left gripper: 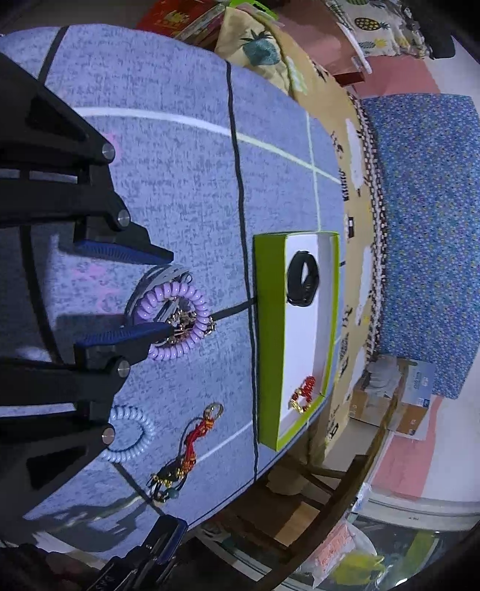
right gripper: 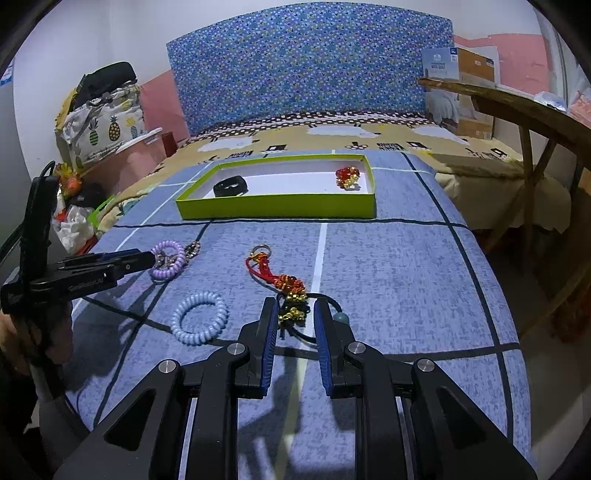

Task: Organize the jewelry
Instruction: 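Grasp the purple coil keyring with the left gripper while the right gripper grasps the red tassel keychain, then lift the purple keyring and red tassel with both grippers toward the green box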

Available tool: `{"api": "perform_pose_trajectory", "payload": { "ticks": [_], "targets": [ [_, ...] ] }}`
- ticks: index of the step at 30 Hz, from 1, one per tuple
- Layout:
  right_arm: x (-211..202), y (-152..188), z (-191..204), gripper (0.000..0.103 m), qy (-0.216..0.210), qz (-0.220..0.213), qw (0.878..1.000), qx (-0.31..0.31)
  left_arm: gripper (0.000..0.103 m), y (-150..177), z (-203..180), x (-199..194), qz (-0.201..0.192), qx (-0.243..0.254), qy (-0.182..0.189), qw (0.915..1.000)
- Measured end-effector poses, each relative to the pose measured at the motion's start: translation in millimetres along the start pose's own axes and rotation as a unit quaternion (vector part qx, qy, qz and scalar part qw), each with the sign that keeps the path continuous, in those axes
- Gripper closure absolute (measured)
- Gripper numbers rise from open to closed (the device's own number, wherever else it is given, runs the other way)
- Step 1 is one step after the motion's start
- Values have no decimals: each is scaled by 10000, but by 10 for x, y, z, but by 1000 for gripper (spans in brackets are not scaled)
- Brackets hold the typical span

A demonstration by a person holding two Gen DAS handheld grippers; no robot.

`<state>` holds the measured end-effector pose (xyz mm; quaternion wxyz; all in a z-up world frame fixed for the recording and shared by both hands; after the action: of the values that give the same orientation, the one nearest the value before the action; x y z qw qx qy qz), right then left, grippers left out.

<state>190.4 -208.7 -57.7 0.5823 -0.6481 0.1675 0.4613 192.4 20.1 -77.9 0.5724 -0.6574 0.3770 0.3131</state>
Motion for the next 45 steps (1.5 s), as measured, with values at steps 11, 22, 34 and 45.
{"api": "perform_pose_trajectory", "payload": {
  "ticks": [11,22,34,45],
  "targets": [
    [209,-93,-16,83,-23,261,9995,-193,90,-32,-29,130,232,78,-152,9996],
    [488,-208,146,82,0,637,9947,-807,94,-57,-61,25,35,196,-59,9998],
    [646,-300,179,82,-253,995,9888,-1079,94,-42,-118,-76,-68,301,72,9995],
    [763,-311,221,69,-116,1342,9764,-1686,94,-34,-153,-119,-81,340,117,9993]
  ]
}}
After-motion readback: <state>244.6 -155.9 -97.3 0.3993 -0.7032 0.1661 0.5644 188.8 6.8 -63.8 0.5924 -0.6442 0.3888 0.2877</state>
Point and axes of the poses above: each gripper's, at about its wrist camera, not at the fingertips, and x roughly the way its jaws point, z to its left, y to its underside, the point moved 7 cm from there along x, roughly the way its jaws point, and after that the axes turned 12 degrees about z, right-handed, at the moved point
